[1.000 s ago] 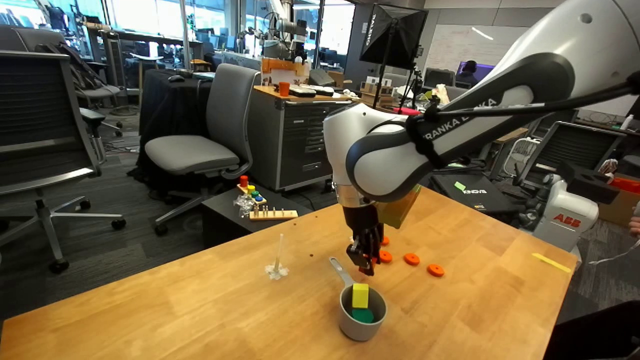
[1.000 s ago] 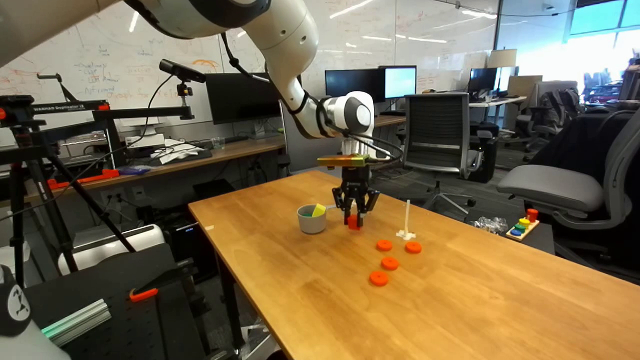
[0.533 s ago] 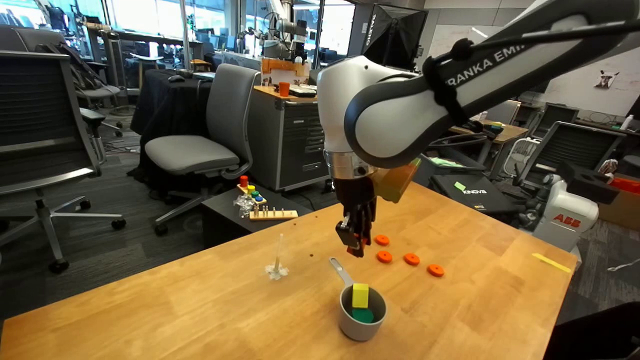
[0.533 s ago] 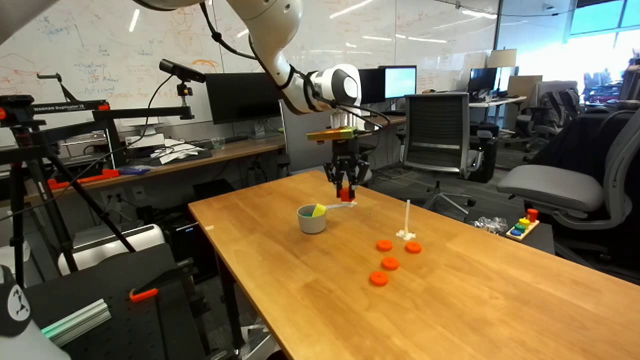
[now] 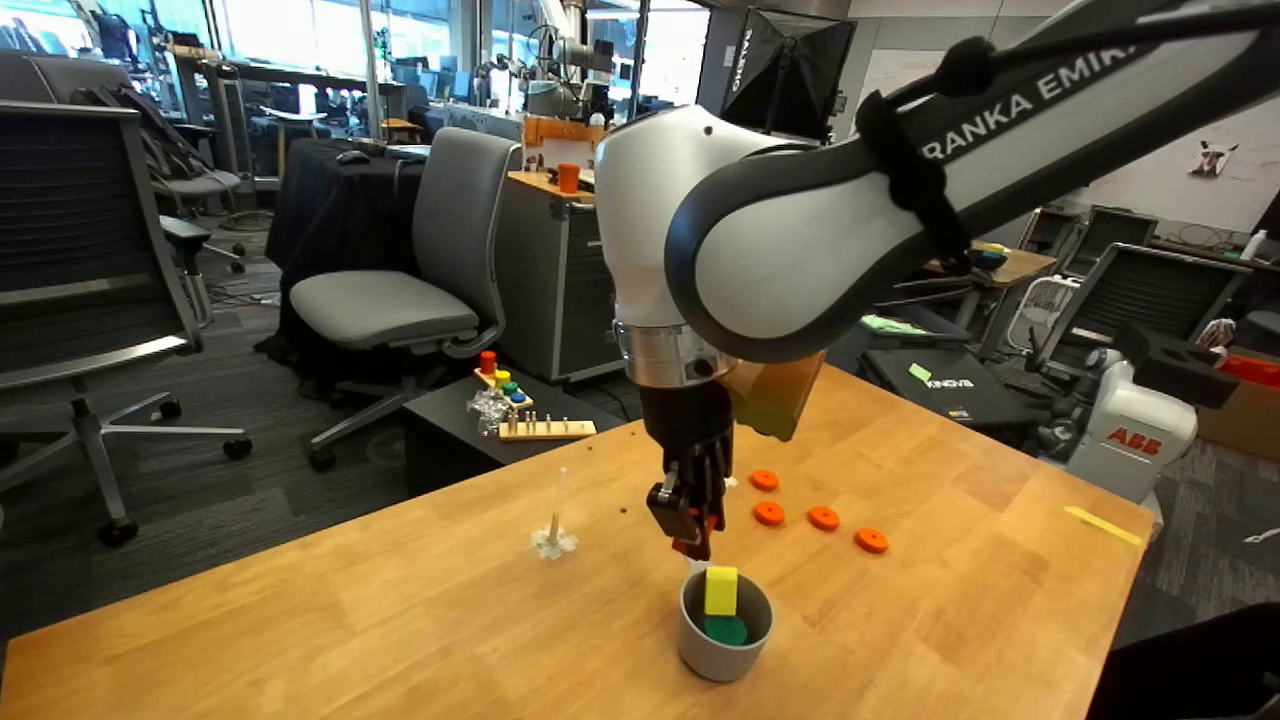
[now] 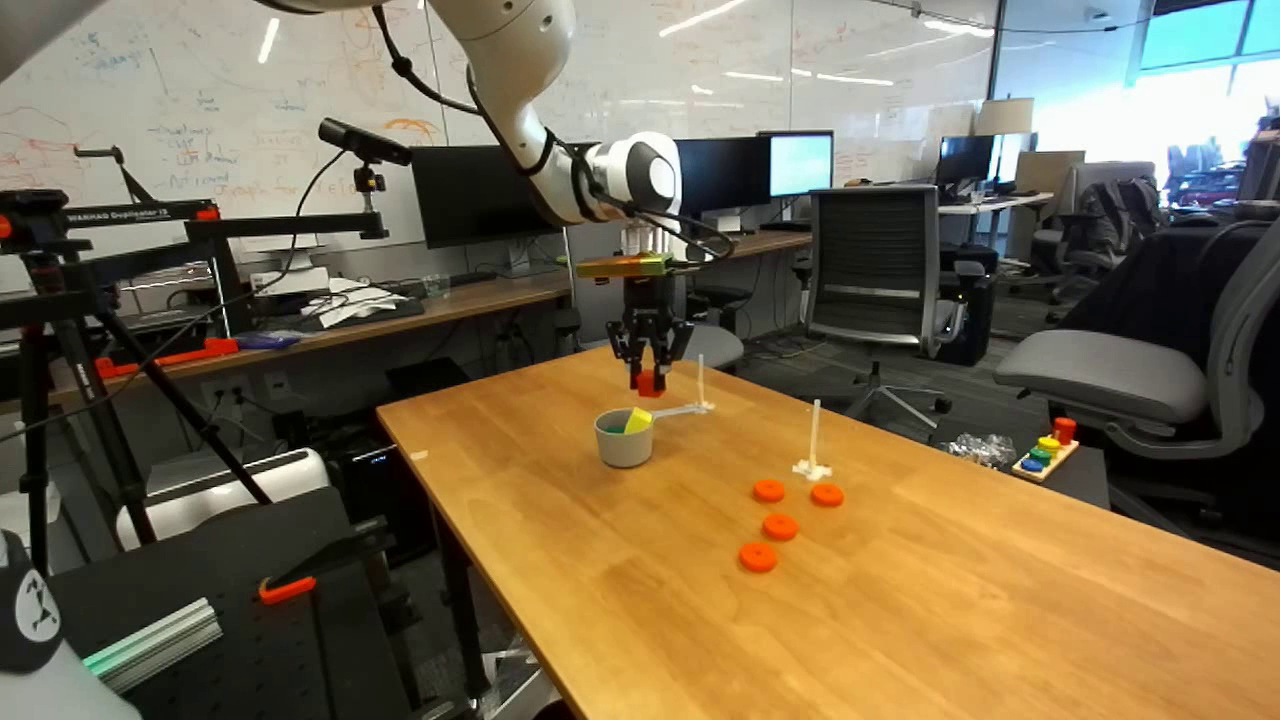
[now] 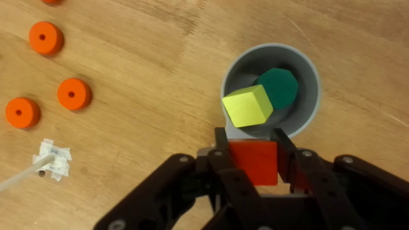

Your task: Put all the square toys into the grey jug.

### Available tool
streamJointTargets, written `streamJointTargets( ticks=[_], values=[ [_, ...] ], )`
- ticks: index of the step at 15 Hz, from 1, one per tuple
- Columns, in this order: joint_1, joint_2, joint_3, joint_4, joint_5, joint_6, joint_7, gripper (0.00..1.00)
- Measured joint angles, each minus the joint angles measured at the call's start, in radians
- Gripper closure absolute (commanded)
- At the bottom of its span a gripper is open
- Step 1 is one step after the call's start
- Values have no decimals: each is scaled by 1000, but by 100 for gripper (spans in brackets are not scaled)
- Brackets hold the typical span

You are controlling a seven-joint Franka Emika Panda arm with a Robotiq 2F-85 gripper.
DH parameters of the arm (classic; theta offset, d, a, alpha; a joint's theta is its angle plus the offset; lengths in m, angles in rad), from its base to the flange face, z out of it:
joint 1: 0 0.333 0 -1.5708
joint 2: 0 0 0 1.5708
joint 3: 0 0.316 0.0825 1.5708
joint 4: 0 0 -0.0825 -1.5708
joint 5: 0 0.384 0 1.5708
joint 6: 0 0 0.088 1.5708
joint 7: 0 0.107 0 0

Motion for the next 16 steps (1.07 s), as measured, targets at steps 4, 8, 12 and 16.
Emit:
streamJointTargets(
  ticks=[4, 8, 12, 16],
  values=[
    [28, -1, 2, -1, 0, -15, 12, 87],
    [27, -22, 1, -2, 0, -49, 12, 87],
    [5, -57, -3, -8, 0, -94, 10, 87],
    [-17, -72, -4, -11, 0, -145, 0, 87]
  ],
)
